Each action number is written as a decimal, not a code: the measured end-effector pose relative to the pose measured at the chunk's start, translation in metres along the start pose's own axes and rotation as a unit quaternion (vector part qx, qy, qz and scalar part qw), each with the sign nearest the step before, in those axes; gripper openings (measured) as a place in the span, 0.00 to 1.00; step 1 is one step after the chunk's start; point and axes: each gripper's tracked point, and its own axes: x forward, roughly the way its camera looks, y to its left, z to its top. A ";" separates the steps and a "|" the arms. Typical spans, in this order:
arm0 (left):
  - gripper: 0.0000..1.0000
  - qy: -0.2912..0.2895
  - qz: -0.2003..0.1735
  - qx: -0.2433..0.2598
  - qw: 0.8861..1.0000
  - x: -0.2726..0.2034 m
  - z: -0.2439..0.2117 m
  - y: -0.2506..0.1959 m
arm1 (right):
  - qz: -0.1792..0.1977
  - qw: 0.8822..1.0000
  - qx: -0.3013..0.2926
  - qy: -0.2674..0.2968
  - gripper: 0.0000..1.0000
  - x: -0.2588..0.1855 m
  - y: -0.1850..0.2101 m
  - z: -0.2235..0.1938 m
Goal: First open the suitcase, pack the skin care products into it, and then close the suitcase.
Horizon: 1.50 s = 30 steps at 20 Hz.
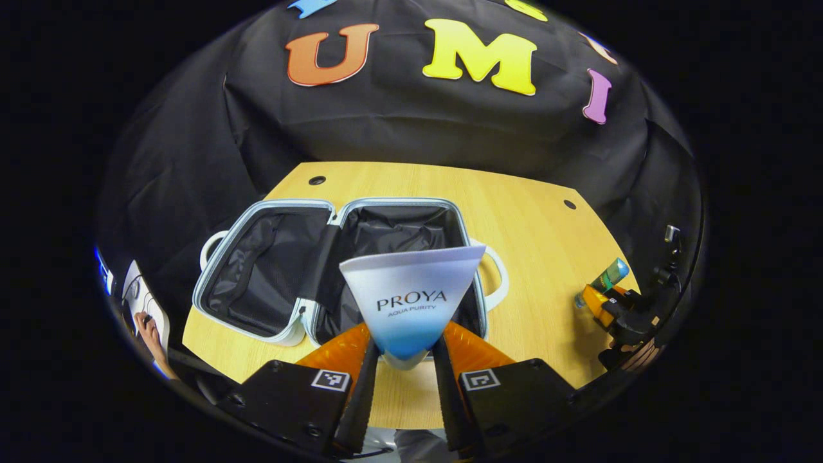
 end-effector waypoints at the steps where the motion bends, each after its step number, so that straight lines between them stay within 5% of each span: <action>1: 0.48 0.010 -0.003 0.000 1.000 0.004 -0.002 0.004 | -0.005 1.000 0.002 0.000 0.40 0.000 -0.001 0.000; 9: 0.49 0.093 -0.045 0.010 0.995 0.054 -0.008 0.032 | -0.016 0.999 0.027 0.045 0.33 -0.042 0.021 0.010; 17: 0.49 0.209 -0.080 0.017 0.975 0.133 -0.029 0.049 | -0.008 0.997 0.060 0.037 0.33 -0.106 0.083 0.065; 25: 0.51 0.241 -0.069 0.012 0.968 0.151 -0.039 0.058 | 0.050 0.997 0.039 0.053 0.33 -0.104 0.169 0.096; 27: 0.57 0.218 -0.080 0.000 0.973 0.137 -0.032 0.053 | 0.074 0.994 0.025 0.073 0.33 -0.095 0.197 0.096; 30: 0.83 0.156 -0.092 -0.004 0.983 0.106 -0.014 0.054 | 0.113 0.988 0.014 0.108 0.33 -0.079 0.241 0.095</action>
